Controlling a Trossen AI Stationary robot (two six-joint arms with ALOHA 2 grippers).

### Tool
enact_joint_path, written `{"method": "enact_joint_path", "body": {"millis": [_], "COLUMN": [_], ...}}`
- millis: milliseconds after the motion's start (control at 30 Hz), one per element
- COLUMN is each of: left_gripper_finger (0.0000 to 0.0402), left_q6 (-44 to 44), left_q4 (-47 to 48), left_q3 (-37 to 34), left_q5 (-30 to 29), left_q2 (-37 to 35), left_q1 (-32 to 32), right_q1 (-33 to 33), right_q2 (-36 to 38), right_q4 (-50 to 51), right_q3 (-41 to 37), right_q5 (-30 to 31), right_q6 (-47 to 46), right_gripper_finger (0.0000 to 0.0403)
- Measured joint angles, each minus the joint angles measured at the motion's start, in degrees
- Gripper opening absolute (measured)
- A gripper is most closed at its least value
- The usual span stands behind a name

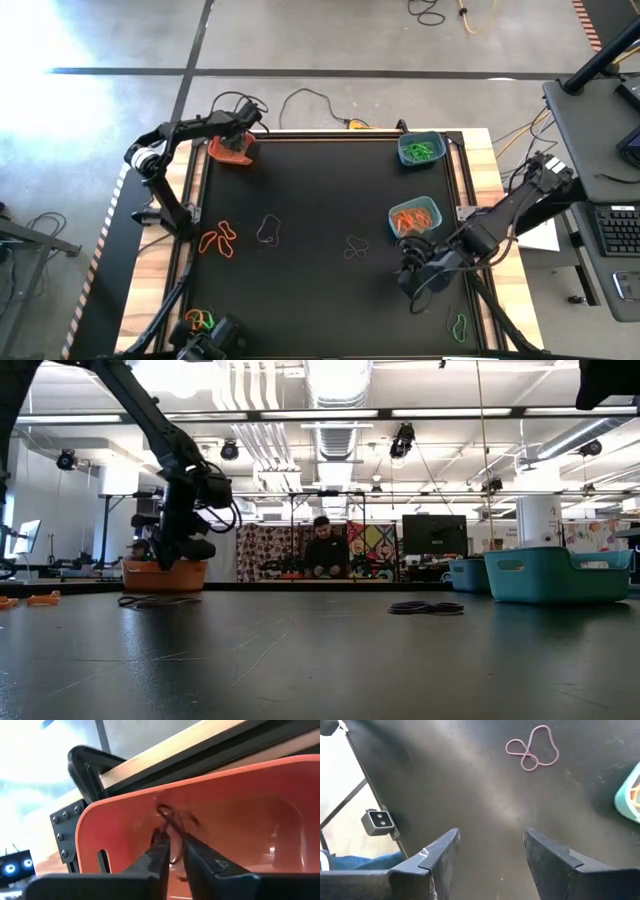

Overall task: Sort rubber bands into baskets
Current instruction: Put the purple rubber band into the orange bin

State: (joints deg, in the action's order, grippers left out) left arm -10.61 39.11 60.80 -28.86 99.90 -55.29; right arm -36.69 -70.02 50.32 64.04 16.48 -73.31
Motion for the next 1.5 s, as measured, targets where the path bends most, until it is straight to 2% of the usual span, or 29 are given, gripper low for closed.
{"method": "enact_joint_path", "body": {"millis": [167,333,433,533,633,700,867,1000,1133,1267,1400,1500], "left_gripper_finger": [0.0086,0.0128,0.0143,0.015,0.0151,0.0151,0.0152,0.0153,0.0159,0.017,0.0191,0.0209], "left_q6": [2.7,5.0,4.2,3.9,-2.0,-5.6,-12.2,-23.4,-33.3,-39.9,-46.8,-50.4], "left_q4": [0.3,6.6,9.1,9.2,9.0,9.1,8.9,7.4,7.2,6.8,6.3,4.5], "left_q3": [0.2,0.2,-0.5,-0.9,-1.2,-1.9,-6.7,-10.5,-12.0,-13.1,-13.8,-14.0], "left_q5": [1.5,3.4,8.9,17.3,26.4,28.4,26.2,25.4,20.9,17.7,17.4,14.3], "left_q2": [-1.4,-6.2,-11.7,-18.3,-24.2,-27.6,-33.5,-35.2,-35.3,-34.3,-31.4,-27.9], "left_q1": [0.0,1.1,3.7,6.9,10.6,14.4,28.7,39.8,47.2,54.7,61.1,65.0], "right_q1": [0.4,2.5,3.9,5.9,9.0,11.3,17.5,22.6,27.8,30.8,31.4,31.4], "right_q2": [-1.7,-0.9,0.1,0.5,0.5,0.5,0.5,0.9,1.2,1.3,1.2,0.9], "right_q4": [0.4,2.3,2.6,2.6,2.5,2.0,2.4,6.0,7.4,7.6,7.7,7.8], "right_q3": [2.8,4.9,5.0,5.0,4.9,4.7,4.9,7.6,10.0,10.8,10.4,10.1], "right_q5": [0.1,0.8,4.0,6.1,6.1,6.2,6.0,7.6,7.5,7.3,7.1,7.1], "right_q6": [3.6,9.2,13.6,18.2,21.9,25.6,37.2,42.0,47.4,51.9,53.5,53.5], "right_gripper_finger": [0.021,0.021,0.021,0.021,0.021,0.021,0.021,0.021,0.021,0.021,0.021,0.021]}}
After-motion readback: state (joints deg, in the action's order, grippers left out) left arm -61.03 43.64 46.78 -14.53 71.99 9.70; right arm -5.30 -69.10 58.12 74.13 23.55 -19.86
